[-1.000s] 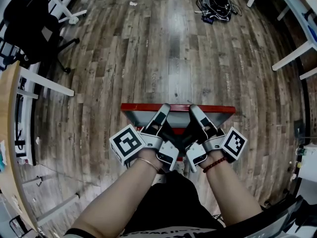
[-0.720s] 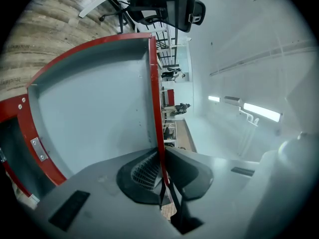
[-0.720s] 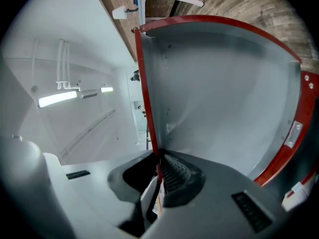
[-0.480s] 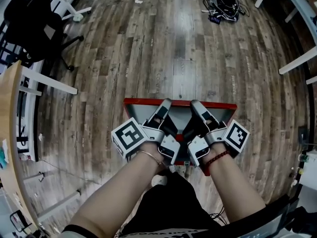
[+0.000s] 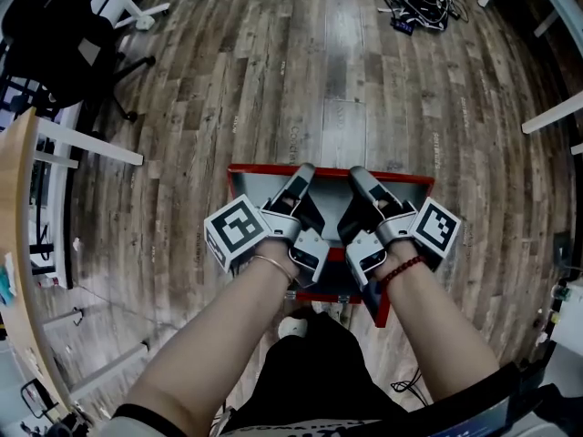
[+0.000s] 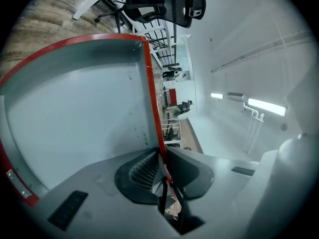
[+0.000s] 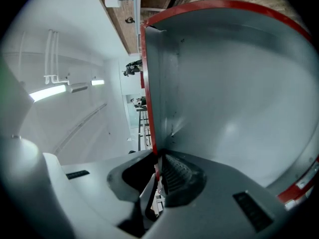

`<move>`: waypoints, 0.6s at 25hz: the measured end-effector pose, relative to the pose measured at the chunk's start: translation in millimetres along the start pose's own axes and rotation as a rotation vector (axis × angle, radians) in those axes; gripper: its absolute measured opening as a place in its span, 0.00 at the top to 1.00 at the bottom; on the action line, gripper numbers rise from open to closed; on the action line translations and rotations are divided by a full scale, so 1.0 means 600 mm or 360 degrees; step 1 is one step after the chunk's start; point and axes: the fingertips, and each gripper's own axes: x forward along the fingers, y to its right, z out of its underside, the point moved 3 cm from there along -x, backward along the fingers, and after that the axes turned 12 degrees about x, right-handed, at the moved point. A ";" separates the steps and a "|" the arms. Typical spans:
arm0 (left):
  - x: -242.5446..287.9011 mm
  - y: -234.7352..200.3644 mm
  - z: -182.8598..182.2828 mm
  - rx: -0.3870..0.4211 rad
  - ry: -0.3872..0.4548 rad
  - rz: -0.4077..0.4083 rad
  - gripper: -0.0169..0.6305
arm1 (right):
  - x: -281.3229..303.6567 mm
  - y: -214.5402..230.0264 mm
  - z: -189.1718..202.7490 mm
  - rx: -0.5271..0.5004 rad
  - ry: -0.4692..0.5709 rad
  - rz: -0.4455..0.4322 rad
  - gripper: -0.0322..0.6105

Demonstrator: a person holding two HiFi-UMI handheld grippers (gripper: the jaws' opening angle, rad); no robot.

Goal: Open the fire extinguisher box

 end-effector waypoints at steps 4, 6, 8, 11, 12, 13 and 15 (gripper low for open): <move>0.008 -0.003 0.003 -0.0051 0.0045 0.0081 0.90 | 0.004 0.009 -0.007 -0.0042 -0.0035 0.0013 0.88; 0.009 -0.008 0.004 -0.0076 0.0057 0.0082 0.90 | 0.006 0.014 -0.009 -0.0051 -0.0056 0.0010 0.88; 0.011 -0.014 0.004 -0.0081 0.0054 0.0072 0.90 | 0.008 0.018 -0.011 -0.0029 -0.0056 -0.0011 0.87; 0.011 -0.024 0.008 -0.0122 0.0066 0.0066 0.90 | 0.007 0.027 -0.015 0.0013 -0.0031 -0.0033 0.87; 0.012 -0.026 0.008 -0.0143 0.0077 0.0070 0.90 | 0.008 0.029 -0.016 0.0019 -0.0027 -0.0038 0.87; 0.013 -0.026 0.007 -0.0157 0.0089 0.0084 0.90 | 0.010 0.028 -0.017 0.0020 -0.0028 -0.0048 0.87; 0.015 -0.024 0.005 -0.0163 0.0104 0.0129 0.90 | 0.013 0.025 -0.017 0.0014 -0.0040 -0.0071 0.86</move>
